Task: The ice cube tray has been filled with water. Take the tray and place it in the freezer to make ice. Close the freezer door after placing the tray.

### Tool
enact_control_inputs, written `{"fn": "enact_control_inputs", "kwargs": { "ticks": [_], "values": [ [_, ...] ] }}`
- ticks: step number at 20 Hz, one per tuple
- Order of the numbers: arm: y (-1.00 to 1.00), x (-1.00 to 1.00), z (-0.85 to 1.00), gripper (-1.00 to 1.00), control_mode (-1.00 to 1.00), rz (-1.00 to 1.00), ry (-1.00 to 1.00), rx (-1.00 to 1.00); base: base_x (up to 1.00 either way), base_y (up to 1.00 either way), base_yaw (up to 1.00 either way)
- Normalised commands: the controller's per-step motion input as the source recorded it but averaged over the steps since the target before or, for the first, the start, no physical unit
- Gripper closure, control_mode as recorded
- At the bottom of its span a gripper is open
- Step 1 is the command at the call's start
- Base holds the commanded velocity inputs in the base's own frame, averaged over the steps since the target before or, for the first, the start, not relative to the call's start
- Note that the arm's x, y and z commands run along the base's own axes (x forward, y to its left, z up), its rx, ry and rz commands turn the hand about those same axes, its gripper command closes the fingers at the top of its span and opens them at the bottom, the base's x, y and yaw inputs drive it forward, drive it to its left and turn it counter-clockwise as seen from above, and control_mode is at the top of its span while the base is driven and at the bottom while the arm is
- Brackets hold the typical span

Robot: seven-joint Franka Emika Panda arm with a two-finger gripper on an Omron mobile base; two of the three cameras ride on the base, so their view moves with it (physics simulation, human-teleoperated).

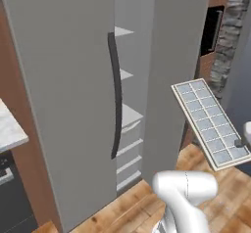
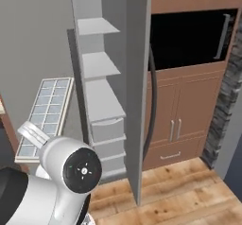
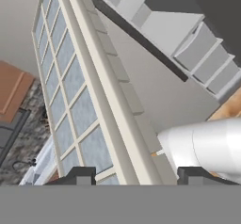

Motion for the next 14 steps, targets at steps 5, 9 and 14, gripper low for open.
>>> {"fn": "enact_control_inputs", "kwargs": {
  "ticks": [5,9,14],
  "values": [
    [0.00,0.00,0.00,1.00,1.00,0.00,0.00,0.00,0.83,-0.35,0.26],
    [0.00,0.00,0.00,1.00,1.00,0.00,0.00,0.00,0.83,-0.34,0.01],
    [0.00,0.00,0.00,1.00,1.00,0.00,0.00,0.00,0.59,-0.07,0.00]
  ]
}}
